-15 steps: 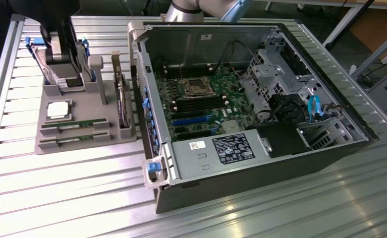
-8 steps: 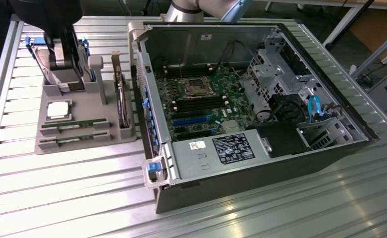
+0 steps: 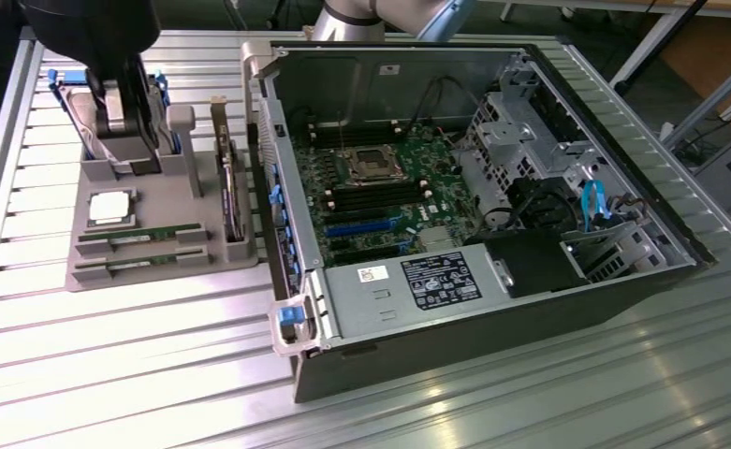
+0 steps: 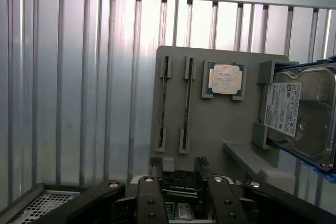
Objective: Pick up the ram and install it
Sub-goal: 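Pick up the ram and move it above insertion slot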
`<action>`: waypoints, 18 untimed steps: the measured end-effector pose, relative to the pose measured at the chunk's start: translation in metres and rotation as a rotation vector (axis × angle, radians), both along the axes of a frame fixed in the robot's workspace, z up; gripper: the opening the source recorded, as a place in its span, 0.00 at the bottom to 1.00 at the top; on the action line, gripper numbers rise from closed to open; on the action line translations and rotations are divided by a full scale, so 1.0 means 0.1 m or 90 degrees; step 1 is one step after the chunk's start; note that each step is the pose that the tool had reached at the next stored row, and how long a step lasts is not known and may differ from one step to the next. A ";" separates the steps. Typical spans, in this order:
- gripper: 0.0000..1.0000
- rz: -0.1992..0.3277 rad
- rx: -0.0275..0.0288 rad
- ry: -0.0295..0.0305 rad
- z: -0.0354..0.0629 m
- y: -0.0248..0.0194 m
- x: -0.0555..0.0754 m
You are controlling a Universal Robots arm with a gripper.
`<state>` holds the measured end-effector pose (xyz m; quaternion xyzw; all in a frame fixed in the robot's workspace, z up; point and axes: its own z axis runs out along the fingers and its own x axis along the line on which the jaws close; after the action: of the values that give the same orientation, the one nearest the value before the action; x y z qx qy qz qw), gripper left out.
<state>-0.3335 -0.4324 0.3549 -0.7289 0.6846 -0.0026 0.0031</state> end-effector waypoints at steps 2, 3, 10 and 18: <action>0.37 0.000 0.0000 0.0000 -0.013 0.000 0.00; 0.37 0.000 0.0000 0.0000 -0.027 0.000 0.00; 0.37 0.000 0.0000 0.0000 -0.076 0.000 0.00; 0.37 0.000 0.0000 0.0000 -0.154 0.000 0.00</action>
<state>-0.3335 -0.4324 0.3395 -0.7289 0.6846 -0.0025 0.0031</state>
